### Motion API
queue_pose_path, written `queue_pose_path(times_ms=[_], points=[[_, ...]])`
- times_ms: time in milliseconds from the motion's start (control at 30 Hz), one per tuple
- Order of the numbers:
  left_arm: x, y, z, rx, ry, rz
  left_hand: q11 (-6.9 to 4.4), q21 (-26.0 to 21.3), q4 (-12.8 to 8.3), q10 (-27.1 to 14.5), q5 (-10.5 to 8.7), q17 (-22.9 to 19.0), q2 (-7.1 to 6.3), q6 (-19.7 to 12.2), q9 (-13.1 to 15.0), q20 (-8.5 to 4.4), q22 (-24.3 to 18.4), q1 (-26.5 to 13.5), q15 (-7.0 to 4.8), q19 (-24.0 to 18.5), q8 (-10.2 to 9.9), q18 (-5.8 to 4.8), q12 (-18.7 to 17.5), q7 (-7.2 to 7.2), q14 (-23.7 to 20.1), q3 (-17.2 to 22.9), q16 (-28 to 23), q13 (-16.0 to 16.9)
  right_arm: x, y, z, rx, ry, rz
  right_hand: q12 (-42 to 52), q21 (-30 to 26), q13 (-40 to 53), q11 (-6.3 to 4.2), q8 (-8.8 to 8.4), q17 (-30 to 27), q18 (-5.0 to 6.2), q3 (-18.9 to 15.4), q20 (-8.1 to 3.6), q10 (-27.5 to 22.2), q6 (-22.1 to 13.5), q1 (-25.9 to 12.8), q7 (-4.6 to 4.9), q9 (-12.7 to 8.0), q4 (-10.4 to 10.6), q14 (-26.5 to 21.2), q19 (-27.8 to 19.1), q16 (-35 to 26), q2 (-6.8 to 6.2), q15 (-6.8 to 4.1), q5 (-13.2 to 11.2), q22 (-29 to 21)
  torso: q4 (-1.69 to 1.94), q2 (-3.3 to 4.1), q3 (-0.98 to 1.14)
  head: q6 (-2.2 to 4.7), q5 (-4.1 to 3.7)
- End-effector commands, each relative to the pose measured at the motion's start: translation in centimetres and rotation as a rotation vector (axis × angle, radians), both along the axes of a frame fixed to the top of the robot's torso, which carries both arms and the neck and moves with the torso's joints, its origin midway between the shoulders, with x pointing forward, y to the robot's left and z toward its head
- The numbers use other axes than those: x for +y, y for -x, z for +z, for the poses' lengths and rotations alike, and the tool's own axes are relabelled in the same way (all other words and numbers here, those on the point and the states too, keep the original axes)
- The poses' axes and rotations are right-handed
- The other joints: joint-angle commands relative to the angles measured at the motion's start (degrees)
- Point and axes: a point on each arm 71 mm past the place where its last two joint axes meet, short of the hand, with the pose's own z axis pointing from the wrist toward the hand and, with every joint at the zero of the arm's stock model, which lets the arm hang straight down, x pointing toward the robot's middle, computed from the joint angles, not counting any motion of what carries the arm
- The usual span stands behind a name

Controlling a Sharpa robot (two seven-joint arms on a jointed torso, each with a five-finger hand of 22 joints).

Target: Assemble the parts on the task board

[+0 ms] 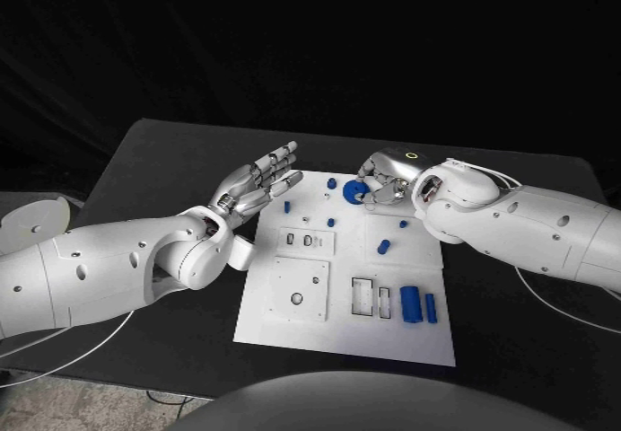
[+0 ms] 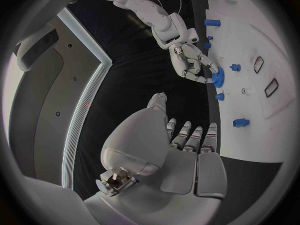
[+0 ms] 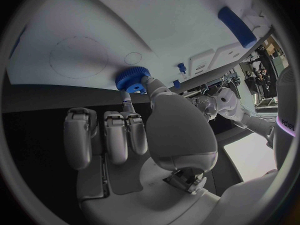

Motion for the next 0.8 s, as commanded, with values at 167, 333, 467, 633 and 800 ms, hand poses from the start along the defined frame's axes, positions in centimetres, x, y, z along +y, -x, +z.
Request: queue_pose_path(times_ms=[167,333,467,633,800], points=[[-0.1,0.1,0.1,0.001,0.013,-0.018,0.57,0.3,-0.5,0.0,0.36,0.1,0.19,-0.1,0.1,0.01,0.1,0.7,0.25,0.5,0.3,0.33,0.3,0.31,0.1,0.1,0.3,0.1,-0.2,0.6,0.5,-0.009,-0.033,0.013,0.2,0.3,15.1,-0.37,0.16,15.1,0.06,2.9,-0.43,6.0,4.7,-0.4,-3.49,4.3,-1.9,6.1,2.2,0.2,0.53,-0.34,0.5,12.6,0.00,-0.10,-0.02,0.00,0.04],[-0.1,0.1,0.1,0.001,0.012,-0.018,0.57,0.3,-0.5,0.0,0.36,0.1,0.19,-0.1,0.1,0.01,0.1,0.7,0.25,0.5,0.3,0.33,0.3,0.31,0.1,0.1,0.3,0.1,0.0,1.2,0.8,-0.003,-0.041,0.026,0.2,0.1,15.1,-0.02,-0.74,15.1,0.10,3.1,-0.28,6.0,3.6,-1.4,-3.05,4.1,-1.3,6.1,2.1,0.2,0.46,-0.09,0.8,12.6,0.03,-0.09,-0.03,0.00,-0.07],[-0.1,0.1,0.1,0.001,0.012,-0.018,0.57,0.3,-0.5,0.0,0.36,0.1,0.19,-0.1,0.1,0.01,0.1,0.7,0.25,0.5,0.3,0.33,0.3,0.31,0.1,0.1,0.3,0.1,0.6,1.7,0.9,0.012,-0.045,0.044,0.2,-0.1,15.1,0.35,-1.63,15.1,0.12,3.5,-0.04,6.0,2.7,-2.2,-2.62,3.7,-0.8,6.1,2.1,0.2,0.33,0.21,1.5,12.6,0.05,-0.06,0.00,0.00,-0.09],[-0.1,0.1,0.1,0.001,0.012,-0.017,0.57,0.3,-0.5,0.0,0.36,0.1,0.19,-0.1,0.1,0.01,0.1,0.7,0.25,0.5,0.3,0.33,0.3,0.31,0.1,0.1,0.3,0.1,1.4,2.0,0.9,0.030,-0.042,0.060,0.2,-0.3,15.1,0.75,-2.51,15.1,0.18,3.8,0.22,6.0,1.9,-2.8,-2.18,3.3,-0.5,6.1,2.0,0.2,0.11,0.53,1.6,12.5,0.06,-0.08,0.00,0.00,-0.13],[0.0,0.1,0.1,-0.002,0.012,-0.014,0.57,0.3,-0.5,0.0,0.36,0.1,0.19,-0.1,0.1,0.01,0.1,0.7,0.25,0.5,0.3,0.33,0.3,0.31,0.1,0.1,0.3,0.1,2.3,1.9,0.7,0.045,-0.033,0.069,0.2,-0.6,15.1,1.08,-3.13,15.1,0.22,4.1,0.47,6.0,1.1,-3.3,-1.80,3.0,-0.2,6.1,1.9,0.2,-0.03,0.82,1.6,12.5,0.07,-0.11,-0.03,0.00,-0.34]])
